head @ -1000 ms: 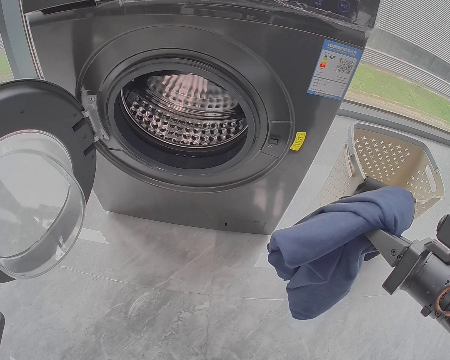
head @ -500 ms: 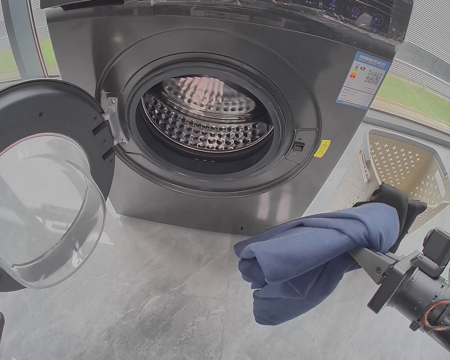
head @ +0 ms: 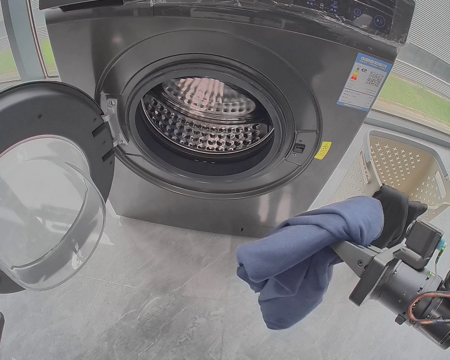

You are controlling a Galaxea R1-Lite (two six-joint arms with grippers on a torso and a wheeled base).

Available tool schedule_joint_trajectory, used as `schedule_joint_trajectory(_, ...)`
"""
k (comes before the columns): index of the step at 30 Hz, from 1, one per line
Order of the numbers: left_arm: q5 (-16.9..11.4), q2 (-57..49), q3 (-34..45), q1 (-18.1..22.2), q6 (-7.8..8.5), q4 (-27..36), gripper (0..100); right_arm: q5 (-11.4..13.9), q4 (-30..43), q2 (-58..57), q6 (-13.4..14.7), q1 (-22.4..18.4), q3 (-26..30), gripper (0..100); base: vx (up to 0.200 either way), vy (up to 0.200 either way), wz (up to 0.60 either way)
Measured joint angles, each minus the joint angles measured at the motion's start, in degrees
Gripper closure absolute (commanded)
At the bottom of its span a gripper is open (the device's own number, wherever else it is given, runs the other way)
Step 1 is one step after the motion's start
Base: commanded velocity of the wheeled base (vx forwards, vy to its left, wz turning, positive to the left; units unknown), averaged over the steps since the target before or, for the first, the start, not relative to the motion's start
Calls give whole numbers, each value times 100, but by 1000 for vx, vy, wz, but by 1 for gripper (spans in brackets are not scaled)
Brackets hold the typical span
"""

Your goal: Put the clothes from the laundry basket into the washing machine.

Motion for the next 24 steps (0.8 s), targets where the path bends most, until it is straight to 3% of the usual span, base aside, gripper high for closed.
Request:
schedule_joint_trajectory(5,-18,-2,0,2,71,0,0,46,-28,245,258,138,-134,100,0,0,0)
schedule_joint_trajectory(15,-143,-2,-4,21,117,-89,0,41,-881,986,293,232,-639,100,0,0,0)
schedule_joint_trajectory(20,-674,119,-542,98,-18,-223,0,41,-1068,1284,323,230,-824,100,0,0,0)
schedule_joint_trajectory(24,-1359,577,-959,166,-68,-311,0,35,-1193,1493,402,228,-1047,100,0,0,0)
